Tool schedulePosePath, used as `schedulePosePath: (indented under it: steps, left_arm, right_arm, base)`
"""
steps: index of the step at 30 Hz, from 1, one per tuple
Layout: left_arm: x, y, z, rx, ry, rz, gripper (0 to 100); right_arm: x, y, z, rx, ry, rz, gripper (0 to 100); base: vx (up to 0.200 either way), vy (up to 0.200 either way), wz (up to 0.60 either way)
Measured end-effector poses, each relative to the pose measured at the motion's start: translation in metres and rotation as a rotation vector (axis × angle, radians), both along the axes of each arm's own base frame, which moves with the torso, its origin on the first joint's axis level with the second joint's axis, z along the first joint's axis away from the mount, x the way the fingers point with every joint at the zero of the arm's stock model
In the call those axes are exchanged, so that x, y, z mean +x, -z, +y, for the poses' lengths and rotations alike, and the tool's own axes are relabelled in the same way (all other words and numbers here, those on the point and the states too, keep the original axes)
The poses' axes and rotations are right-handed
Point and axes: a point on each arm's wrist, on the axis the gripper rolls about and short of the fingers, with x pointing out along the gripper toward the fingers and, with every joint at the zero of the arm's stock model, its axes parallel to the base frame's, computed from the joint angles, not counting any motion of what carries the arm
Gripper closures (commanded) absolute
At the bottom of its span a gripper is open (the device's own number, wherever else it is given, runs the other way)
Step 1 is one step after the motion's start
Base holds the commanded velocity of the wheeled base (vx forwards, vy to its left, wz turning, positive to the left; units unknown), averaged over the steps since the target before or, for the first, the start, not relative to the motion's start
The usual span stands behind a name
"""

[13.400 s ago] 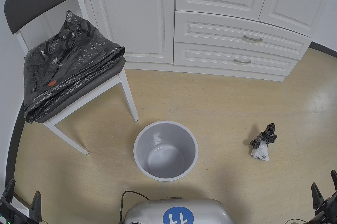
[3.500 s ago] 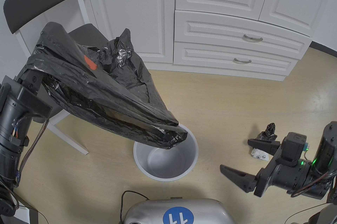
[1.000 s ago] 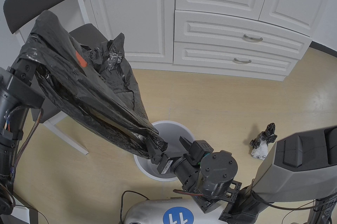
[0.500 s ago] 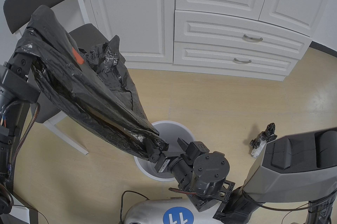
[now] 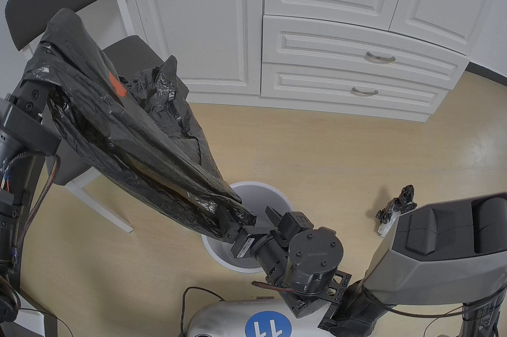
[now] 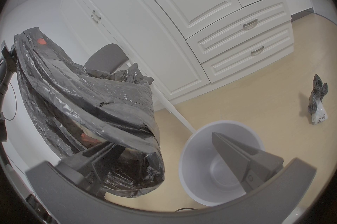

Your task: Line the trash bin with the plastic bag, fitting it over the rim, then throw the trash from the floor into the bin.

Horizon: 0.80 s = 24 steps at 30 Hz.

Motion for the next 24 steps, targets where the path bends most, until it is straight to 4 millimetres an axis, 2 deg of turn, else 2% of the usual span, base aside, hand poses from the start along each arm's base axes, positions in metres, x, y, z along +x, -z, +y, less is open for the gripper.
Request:
schedulePosePath:
  steps: [1, 8, 18, 24]
  left_arm:
    - [0.0, 0.0, 0.0, 0.0, 0.0, 0.0, 100]
    - [0.0, 0.001, 0.0, 0.003, 0.001, 0.004, 100]
    - [0.004, 0.007, -0.003, -0.002, 0.017, 0.038, 100]
    - [0.007, 0.017, -0.005, 0.022, 0.022, 0.081, 100]
  right_arm:
    - [0.0, 0.0, 0.0, 0.0, 0.0, 0.0, 100]
    - [-0.002, -0.006, -0.002, 0.016, -0.004, -0.001, 100]
    - [-0.009, -0.025, -0.016, 0.01, -0.011, -0.027, 100]
    - [-0.008, -0.052, -0.038, -0.027, 0.006, -0.097, 100]
  base:
    - [0.0, 0.0, 0.0]
    - [0.0, 0.0, 0.0]
    - [0.0, 0.0, 0.0]
    - [0.0, 0.0, 0.0]
